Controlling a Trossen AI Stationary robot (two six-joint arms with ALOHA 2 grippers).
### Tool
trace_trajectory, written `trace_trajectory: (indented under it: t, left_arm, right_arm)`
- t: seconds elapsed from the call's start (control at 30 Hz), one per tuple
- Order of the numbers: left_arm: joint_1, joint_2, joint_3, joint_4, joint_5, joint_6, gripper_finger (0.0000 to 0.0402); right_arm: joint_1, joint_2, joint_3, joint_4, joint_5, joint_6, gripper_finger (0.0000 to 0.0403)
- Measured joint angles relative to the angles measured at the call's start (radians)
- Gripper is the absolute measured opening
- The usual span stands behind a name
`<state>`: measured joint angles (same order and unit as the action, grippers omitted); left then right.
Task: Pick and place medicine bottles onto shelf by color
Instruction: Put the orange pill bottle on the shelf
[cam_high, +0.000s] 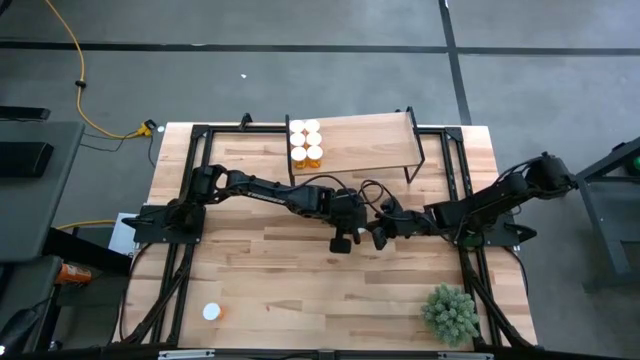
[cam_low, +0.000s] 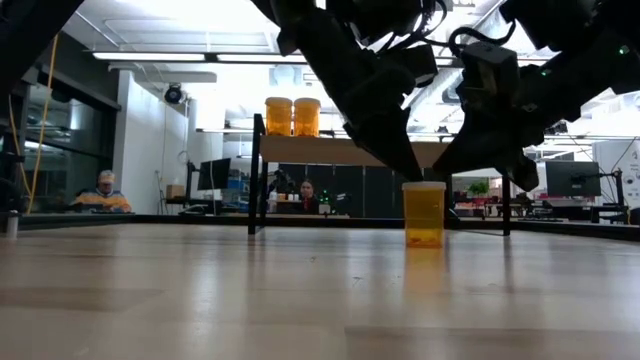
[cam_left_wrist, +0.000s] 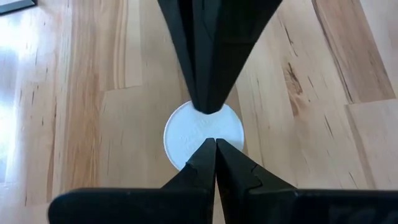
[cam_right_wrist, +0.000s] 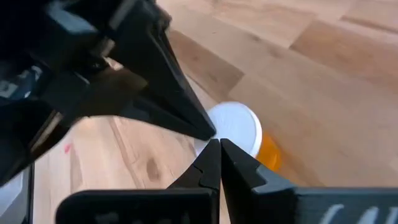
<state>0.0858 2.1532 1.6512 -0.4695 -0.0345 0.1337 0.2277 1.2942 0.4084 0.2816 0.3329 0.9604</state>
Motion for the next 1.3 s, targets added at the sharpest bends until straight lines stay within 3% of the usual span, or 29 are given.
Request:
trace_trajectory:
  t: [0.6, 1.3]
  left_arm:
    - [0.0, 0.001, 0.0, 0.006, -0.003, 0.0, 0.0]
    - [0.001, 0.006, 0.107, -0.086, -0.034, 0.034, 0.0]
  right_arm:
    - [0.001, 0.077, 0.006, 0.015, -0.041, 0.002, 0.0]
    - [0.002, -0.111, 0.0, -0.089, 0.035, -0.072, 0.0]
